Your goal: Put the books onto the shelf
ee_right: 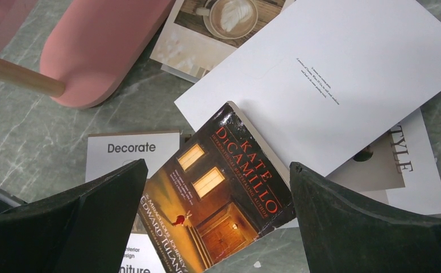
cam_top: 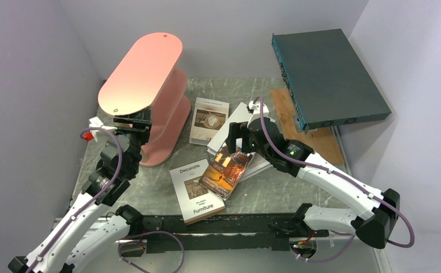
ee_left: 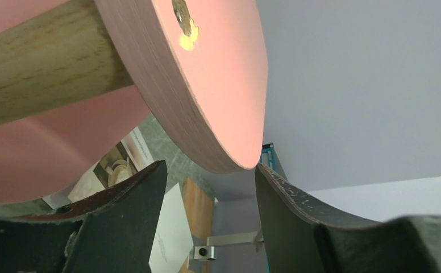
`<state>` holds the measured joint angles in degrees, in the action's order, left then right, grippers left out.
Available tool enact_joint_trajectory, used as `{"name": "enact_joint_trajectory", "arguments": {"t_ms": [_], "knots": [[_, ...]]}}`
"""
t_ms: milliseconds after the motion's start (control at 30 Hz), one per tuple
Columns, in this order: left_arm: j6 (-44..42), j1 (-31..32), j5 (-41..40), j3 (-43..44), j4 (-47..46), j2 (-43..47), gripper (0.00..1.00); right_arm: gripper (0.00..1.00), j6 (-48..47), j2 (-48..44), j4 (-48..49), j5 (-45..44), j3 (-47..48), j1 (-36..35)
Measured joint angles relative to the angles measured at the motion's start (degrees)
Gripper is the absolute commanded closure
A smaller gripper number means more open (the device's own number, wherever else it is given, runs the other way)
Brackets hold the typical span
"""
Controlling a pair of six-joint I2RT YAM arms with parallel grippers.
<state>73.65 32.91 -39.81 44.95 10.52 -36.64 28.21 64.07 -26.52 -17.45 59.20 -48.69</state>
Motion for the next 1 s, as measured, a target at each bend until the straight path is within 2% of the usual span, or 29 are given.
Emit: {"name": "enact_joint_trajectory", "arguments": {"t_ms": [167, 267, 433, 533, 667, 733, 800, 833, 867, 1000], "knots": [[0.83, -1.68, 2.58, -1.25, -1.79, 1.11, 0.46, 0.00, -0.39, 0.04, 0.02, 0.04, 0.00, 0.00], [0.76, -2.75, 3.85, -1.66, -2.19, 2.62, 0.68, 0.00, -0.76, 0.50, 0.00, 0.11, 0.22, 0.00], [0.44, -5.64, 6.05, -1.38, -1.01, 4.72, 0.87, 0.00, -0.85, 1.73, 0.09, 1.11, 0.66, 0.00], [-0.13, -8.41, 6.80, -0.20, 2.38, 5.20, 0.93, 0.00, -0.81, 2.03, 0.11, 1.57, 0.66, 0.00], [-1.36, -11.54, 6.97, 1.86, 7.13, 5.99, 0.93, 0.00, -0.76, 2.38, 0.61, 2.05, 0.66, 0.00], [-2.10, -12.68, 6.38, 2.36, 9.14, 7.15, 0.88, 0.00, -0.79, 2.62, 0.92, 2.25, 0.66, 0.00], [-2.93, -13.57, 4.90, 3.34, 11.58, 8.35, 0.79, 0.00, -0.79, 2.80, 1.09, 2.58, 0.66, 0.00], [-3.28, -13.79, 4.31, 3.85, 12.24, 8.68, 0.67, 0.00, -0.79, 2.84, 1.14, 2.62, 0.66, 0.00], [-3.87, -14.05, 3.37, 4.83, 13.49, 9.05, 0.50, 0.00, -0.79, 2.84, 1.16, 2.62, 0.66, 0.00], [-7.02, -14.36, 2.03, 8.59, 15.56, 9.73, 0.21, 0.00, -0.79, 2.84, 1.18, 2.60, 0.63, 0.00]]}}
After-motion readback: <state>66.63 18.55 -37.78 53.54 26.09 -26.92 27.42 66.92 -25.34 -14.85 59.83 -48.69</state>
